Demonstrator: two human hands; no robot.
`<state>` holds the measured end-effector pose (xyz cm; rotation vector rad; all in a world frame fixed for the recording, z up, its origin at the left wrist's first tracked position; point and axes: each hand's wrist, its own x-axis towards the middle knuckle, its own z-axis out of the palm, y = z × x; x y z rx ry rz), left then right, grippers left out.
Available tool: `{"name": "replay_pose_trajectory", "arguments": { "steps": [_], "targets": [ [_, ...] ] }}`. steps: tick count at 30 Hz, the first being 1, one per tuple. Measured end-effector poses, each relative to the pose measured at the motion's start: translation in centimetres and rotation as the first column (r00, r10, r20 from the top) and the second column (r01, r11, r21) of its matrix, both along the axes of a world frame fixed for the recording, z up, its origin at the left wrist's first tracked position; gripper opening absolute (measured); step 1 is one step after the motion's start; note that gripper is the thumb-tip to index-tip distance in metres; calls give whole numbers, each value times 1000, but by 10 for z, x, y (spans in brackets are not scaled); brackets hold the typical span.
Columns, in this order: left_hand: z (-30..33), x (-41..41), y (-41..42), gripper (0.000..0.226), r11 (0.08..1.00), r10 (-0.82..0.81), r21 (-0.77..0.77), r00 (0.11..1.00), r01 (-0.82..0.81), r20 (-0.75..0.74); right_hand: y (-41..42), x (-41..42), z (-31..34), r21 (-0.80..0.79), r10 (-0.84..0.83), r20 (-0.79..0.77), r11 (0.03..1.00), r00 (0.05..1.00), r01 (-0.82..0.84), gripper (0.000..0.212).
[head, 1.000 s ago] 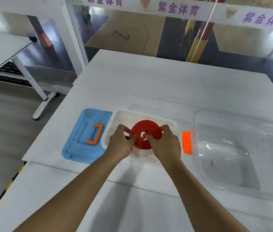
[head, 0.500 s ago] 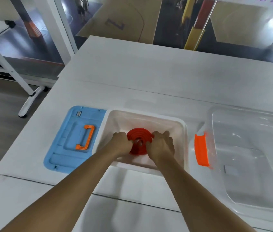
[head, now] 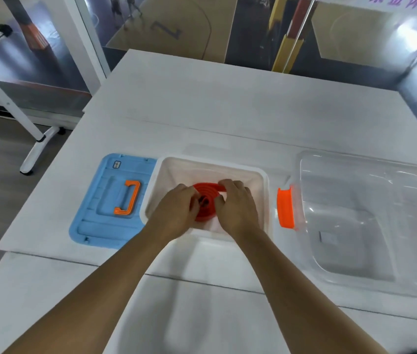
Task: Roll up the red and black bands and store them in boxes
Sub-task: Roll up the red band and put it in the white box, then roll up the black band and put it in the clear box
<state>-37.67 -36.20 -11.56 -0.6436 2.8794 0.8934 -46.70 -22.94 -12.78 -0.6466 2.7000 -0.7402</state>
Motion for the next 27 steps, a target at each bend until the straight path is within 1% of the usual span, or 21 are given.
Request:
{"name": "replay_pose_trajectory", "arguments": {
  "steps": [2,4,7,11,17,27],
  "targets": [
    [8,19,9,24,998,-35,-58,991,28,-132,10,16,6,-89,24,-63,996,998,-29,42],
    [19,38,20,24,989,-72,-142,977,44,-199,24,32,13,-174,39,-139,983,990,-64,41],
    [34,66,43,27,976,-101,-213,969,53,-225,53,62,26,-241,45,-227,965,973,-101,43],
    [52,101,81,25,973,-136,-215,958,82,-251,96,100,44,-265,26,-266,959,964,-99,48],
    [62,140,150,23,979,-154,-167,958,115,-242,172,148,54,-267,-19,-220,963,975,-41,47],
    [36,188,314,23,971,-233,-93,961,221,-151,332,204,41,-210,-107,-108,974,988,83,42]
  ]
}}
